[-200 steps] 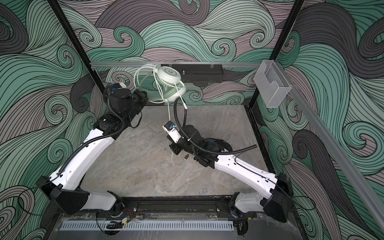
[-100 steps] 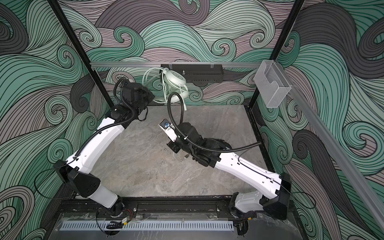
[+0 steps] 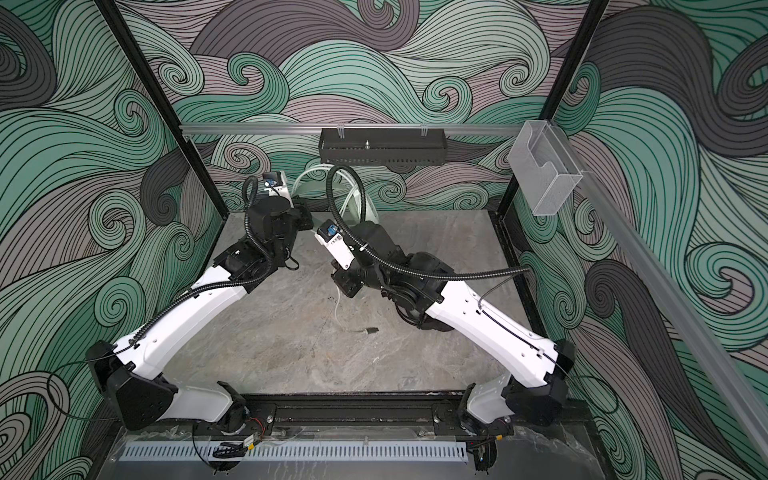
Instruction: Wrap the headphones
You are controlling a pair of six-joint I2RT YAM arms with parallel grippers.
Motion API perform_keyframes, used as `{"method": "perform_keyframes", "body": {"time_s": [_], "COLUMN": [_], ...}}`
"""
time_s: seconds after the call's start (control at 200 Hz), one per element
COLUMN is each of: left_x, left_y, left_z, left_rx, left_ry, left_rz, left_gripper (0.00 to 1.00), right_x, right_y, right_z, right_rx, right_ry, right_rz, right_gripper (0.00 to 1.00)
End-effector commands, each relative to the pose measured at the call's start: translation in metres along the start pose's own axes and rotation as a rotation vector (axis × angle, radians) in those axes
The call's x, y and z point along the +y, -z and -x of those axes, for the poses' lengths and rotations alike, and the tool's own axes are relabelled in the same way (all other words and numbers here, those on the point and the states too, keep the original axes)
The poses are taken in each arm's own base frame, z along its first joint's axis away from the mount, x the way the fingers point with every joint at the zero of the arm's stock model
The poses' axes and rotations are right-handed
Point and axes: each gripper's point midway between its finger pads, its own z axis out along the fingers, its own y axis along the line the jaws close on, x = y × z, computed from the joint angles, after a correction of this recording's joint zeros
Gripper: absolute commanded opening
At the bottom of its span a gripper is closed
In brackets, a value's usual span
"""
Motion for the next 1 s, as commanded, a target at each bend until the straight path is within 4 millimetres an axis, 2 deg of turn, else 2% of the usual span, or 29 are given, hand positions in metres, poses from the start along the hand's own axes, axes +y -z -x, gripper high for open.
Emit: {"method": "perform_keyframes", "body": {"time_s": [0.0,0.21,0.42,0.54,0.71,0.996], "left_x": [0.013,0.012,0.015,0.015,0.021,0.026], "left_y": [0.014,0.013,0.014,0.019,0.028,0.032], "left_z": [0.048,0.044,0.039,0.038,0.042,0.041], "left_rx": [-0.167,-0.171,-0.161,-0.162,-0.172,-0.175], "left_ry": [-0.067,-0.197,-0.282,-0.341,-0.415,-0.445], "left_rz": [0.077,0.117,0.130,0.112,0.125,0.159], "left_gripper": [0.00,0.00,0.00,0.00,0.00,0.00], "right_x": [0.015,0.016,-0.004,-0.020,-0.031,-0.019], "right_y": [0.014,0.027,0.053,0.060,0.063,0.064], "right_z": [0.002,-0.012,-0.016,-0.015,-0.007,0.019], "right_rx": [0.033,0.108,0.137,0.157,0.169,0.098], "right_ry": [-0.063,-0.048,0.047,0.131,0.224,0.143], "right_rz": [0.124,0.134,0.037,-0.048,-0.102,-0.040], "right_gripper": [0.00,0.00,0.00,0.00,0.00,0.00]}}
